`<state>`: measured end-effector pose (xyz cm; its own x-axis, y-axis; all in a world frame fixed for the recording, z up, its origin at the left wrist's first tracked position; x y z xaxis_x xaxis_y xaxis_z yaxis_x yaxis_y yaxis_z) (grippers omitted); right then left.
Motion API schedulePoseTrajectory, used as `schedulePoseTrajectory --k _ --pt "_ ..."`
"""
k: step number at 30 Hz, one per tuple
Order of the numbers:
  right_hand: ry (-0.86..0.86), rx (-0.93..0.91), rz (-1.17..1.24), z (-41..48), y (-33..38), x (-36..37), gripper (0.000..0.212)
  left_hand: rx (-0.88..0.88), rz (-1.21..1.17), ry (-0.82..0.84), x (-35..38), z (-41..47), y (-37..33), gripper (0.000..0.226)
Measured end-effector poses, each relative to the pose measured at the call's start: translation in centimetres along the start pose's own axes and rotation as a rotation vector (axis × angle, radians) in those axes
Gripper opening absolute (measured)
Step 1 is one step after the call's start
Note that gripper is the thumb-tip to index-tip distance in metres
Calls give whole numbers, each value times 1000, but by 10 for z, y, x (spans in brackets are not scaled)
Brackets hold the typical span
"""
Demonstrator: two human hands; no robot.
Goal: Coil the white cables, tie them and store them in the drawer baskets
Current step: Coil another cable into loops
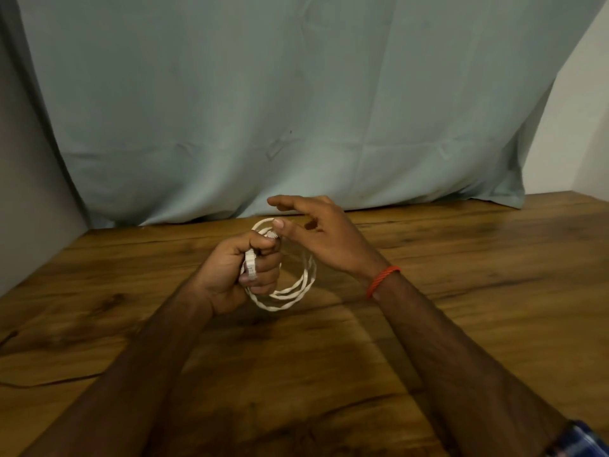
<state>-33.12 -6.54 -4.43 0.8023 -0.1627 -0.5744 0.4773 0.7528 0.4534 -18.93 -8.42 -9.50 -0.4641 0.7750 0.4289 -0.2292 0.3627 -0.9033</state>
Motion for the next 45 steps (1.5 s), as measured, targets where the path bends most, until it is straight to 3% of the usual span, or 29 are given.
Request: schedulePoseTrajectory --k 4,12,22,25,29,39,45 --pt "101 179 299 -4 -6 11 34 -11 -14 -4 2 -2 2 23" --pt "51 259 403 -3 -6 12 28 -7 -122 76 11 -1 4 16" --pt "-106 104 238 -2 4 23 29 -13 -214 185 16 -7 3 11" --pt "-210 62 136 -3 6 21 28 6 -180 63 15 -4 2 10" --pt "-312 82 28 -2 1 15 30 52 -103 -187 3 1 4 32" --pt "-419 100 63 -4 -4 17 25 127 -178 -132 7 5 0 30" --pt "-429 184 214 -4 -6 17 24 146 -156 -253 11 3 -5 32"
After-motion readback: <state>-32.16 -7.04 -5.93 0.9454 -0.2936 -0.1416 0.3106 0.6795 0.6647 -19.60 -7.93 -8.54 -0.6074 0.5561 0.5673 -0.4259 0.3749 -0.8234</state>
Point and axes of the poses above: each hand's wrist, its own z-axis towards the middle knuckle, its own x-axis out of the palm, y = z × x, the point moved 4 cm from there along z, towards the middle knuckle, and after that the axes turned 10 degrees about -x, right-handed, at the moved point
